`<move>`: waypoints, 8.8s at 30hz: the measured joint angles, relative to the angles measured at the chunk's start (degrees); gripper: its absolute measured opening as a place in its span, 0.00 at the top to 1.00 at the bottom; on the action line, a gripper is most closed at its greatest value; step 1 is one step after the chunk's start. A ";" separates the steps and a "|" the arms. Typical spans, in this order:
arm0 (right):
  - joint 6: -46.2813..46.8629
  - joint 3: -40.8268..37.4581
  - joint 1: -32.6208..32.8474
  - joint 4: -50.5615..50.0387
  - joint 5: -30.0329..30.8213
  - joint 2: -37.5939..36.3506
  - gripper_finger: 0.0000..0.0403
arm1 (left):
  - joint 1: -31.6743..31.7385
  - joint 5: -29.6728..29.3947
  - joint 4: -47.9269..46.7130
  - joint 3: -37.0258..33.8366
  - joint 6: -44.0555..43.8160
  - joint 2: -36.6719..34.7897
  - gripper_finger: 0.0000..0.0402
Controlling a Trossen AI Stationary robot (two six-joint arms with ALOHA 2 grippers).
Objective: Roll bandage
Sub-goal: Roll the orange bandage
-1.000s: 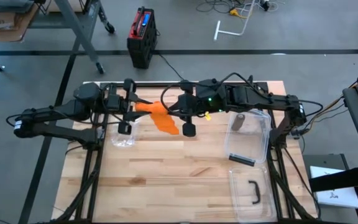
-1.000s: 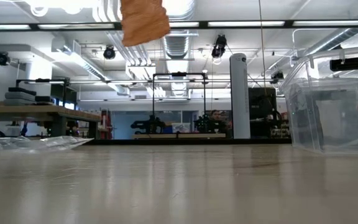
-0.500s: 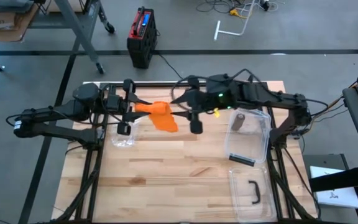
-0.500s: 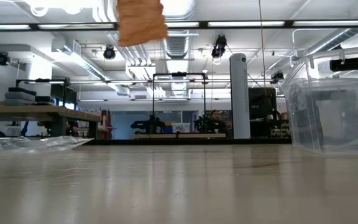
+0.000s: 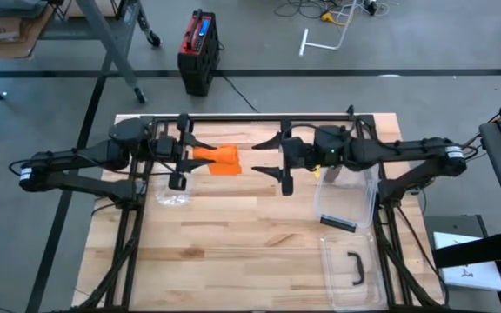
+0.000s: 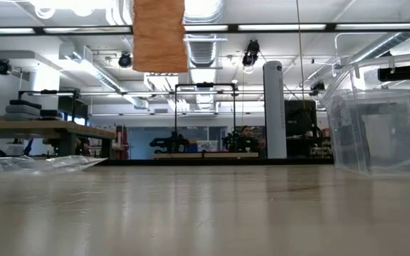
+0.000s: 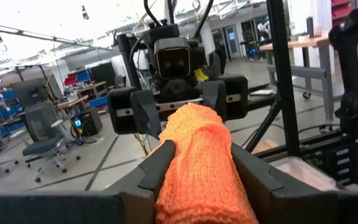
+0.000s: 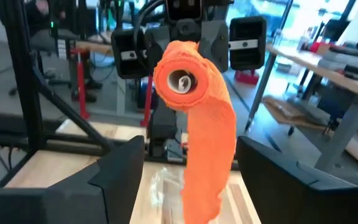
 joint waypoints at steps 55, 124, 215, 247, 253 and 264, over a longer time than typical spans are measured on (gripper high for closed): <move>20.79 0.08 -9.65 18.07 -10.02 11.99 0.17 | -1.48 -16.88 -10.69 -4.52 13.93 -4.92 0.71; 14.91 0.08 -8.70 15.01 -15.83 12.70 0.34 | -10.03 -24.56 9.27 -4.66 44.63 9.76 0.80; -21.80 0.10 -4.79 14.12 -10.65 9.20 0.41 | -2.73 -13.95 -8.77 4.46 -3.12 8.79 0.80; -29.81 2.17 -5.39 3.76 8.57 8.73 0.97 | -2.86 3.27 -12.55 4.25 2.23 8.88 0.80; -25.69 2.94 -7.58 3.70 8.91 8.66 1.00 | -2.80 9.16 -14.93 4.26 3.66 8.88 0.80; -14.87 -3.55 -10.73 0.75 6.33 10.46 1.00 | -2.78 12.87 -13.86 4.24 3.86 8.88 0.80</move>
